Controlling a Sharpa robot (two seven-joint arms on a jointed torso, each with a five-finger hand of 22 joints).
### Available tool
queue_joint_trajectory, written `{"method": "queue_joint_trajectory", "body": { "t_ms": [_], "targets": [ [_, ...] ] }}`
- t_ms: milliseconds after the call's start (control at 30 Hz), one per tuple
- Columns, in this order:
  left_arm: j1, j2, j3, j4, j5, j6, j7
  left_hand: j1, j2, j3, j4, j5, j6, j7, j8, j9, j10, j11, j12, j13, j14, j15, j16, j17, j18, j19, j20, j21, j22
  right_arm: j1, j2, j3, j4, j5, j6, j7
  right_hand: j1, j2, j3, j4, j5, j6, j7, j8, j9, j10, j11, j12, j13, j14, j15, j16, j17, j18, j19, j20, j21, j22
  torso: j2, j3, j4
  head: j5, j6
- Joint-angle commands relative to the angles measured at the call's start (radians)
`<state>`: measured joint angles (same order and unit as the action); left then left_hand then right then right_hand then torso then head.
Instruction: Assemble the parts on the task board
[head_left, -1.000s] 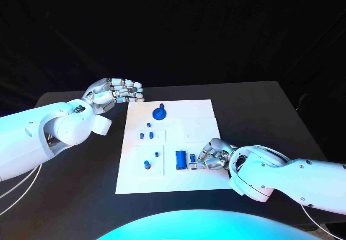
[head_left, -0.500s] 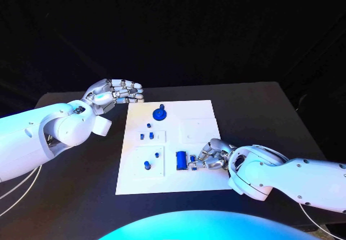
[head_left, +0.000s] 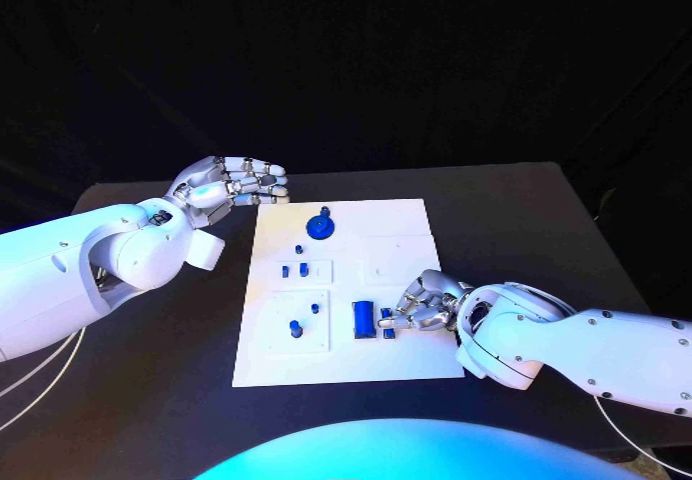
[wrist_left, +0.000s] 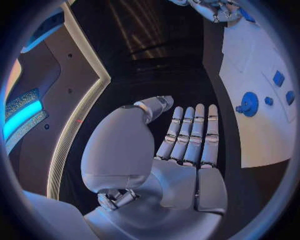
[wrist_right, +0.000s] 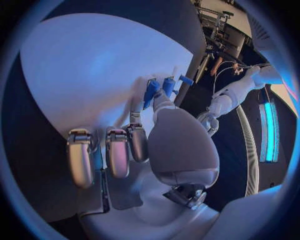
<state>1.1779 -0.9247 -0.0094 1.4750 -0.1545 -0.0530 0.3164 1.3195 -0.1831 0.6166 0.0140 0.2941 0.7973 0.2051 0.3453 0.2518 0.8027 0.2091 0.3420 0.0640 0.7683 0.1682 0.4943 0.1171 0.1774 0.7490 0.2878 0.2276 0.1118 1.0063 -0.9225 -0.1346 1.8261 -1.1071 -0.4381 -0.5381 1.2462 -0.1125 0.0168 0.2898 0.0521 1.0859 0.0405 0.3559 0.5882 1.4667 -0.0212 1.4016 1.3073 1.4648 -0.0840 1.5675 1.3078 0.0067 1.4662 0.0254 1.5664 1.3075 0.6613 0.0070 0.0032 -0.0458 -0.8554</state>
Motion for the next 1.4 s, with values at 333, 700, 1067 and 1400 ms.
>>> {"method": "queue_joint_trajectory", "body": {
  "t_ms": [333, 700, 1067, 1400],
  "targets": [
    [0.0, 0.004, 0.0, 0.0, 0.0, 0.013, 0.004, -0.002, 0.008, -0.003, 0.005, 0.004, 0.003, 0.049, 0.004, 0.0, -0.001, 0.001, -0.007, 0.0, 0.0, 0.006, -0.003, 0.001, -0.003, 0.006, 0.0, -0.005, -0.002, -0.005, 0.018, -0.005, -0.035, -0.036, 0.004, 0.011, 0.013, -0.001, -0.017, 0.003, -0.004, 0.003, 0.006, 0.002, -0.001, 0.063, -0.005, 0.007, 0.201, 0.106, -0.002, 0.003, 0.263, -0.007, 0.105, -0.002, 0.004, 0.263, 0.0, -0.0012, -0.0007, -0.002, 0.0],
    [0.0, 0.003, -0.001, 0.0, 0.0, 0.011, 0.003, -0.002, 0.008, -0.003, 0.005, 0.004, 0.003, 0.049, 0.004, 0.0, -0.001, 0.001, -0.007, 0.0, 0.0, 0.006, -0.003, 0.001, -0.003, 0.006, 0.0, -0.005, -0.002, -0.005, 0.003, -0.004, -0.008, -0.035, -0.037, 0.042, -0.035, -0.012, -0.123, 0.007, -0.003, 0.006, 0.004, 0.01, 0.004, 0.063, -0.007, 0.006, 0.201, 0.106, -0.004, 0.003, 0.263, -0.007, 0.105, -0.005, 0.004, 0.263, -0.001, -0.0019, -0.001, 0.0, 0.004],
    [0.0, 0.001, -0.001, -0.001, 0.0, 0.01, 0.003, -0.002, 0.008, -0.003, 0.005, 0.004, 0.003, 0.049, 0.004, 0.0, -0.001, 0.001, -0.007, 0.0, 0.0, 0.006, -0.003, 0.001, -0.003, 0.006, 0.0, -0.005, -0.002, -0.005, -0.036, -0.003, 0.033, -0.023, -0.041, 0.057, -0.078, -0.024, -0.167, 0.007, -0.003, 0.004, 0.003, 0.014, 0.009, 0.063, -0.008, 0.006, 0.201, 0.106, -0.004, 0.003, 0.263, -0.007, 0.105, -0.005, 0.004, 0.263, -0.001, -0.002, -0.0015, -0.001, 0.006],
    [0.0, 0.0, -0.001, 0.0, 0.0, 0.009, 0.003, -0.002, 0.008, -0.003, 0.005, 0.004, 0.003, 0.049, 0.004, 0.0, -0.001, 0.001, -0.007, 0.0, 0.0, 0.006, -0.003, 0.001, -0.003, 0.006, 0.0, -0.005, -0.002, -0.006, -0.069, -0.003, 0.056, -0.022, 0.007, 0.054, -0.002, -0.01, -0.157, 0.004, -0.003, -0.002, 0.004, 0.015, 0.011, 0.063, -0.007, 0.004, 0.201, 0.106, -0.004, 0.003, 0.263, -0.007, 0.105, -0.006, 0.004, 0.263, 0.0, -0.0014, -0.0015, -0.001, 0.007]
  ]
}}
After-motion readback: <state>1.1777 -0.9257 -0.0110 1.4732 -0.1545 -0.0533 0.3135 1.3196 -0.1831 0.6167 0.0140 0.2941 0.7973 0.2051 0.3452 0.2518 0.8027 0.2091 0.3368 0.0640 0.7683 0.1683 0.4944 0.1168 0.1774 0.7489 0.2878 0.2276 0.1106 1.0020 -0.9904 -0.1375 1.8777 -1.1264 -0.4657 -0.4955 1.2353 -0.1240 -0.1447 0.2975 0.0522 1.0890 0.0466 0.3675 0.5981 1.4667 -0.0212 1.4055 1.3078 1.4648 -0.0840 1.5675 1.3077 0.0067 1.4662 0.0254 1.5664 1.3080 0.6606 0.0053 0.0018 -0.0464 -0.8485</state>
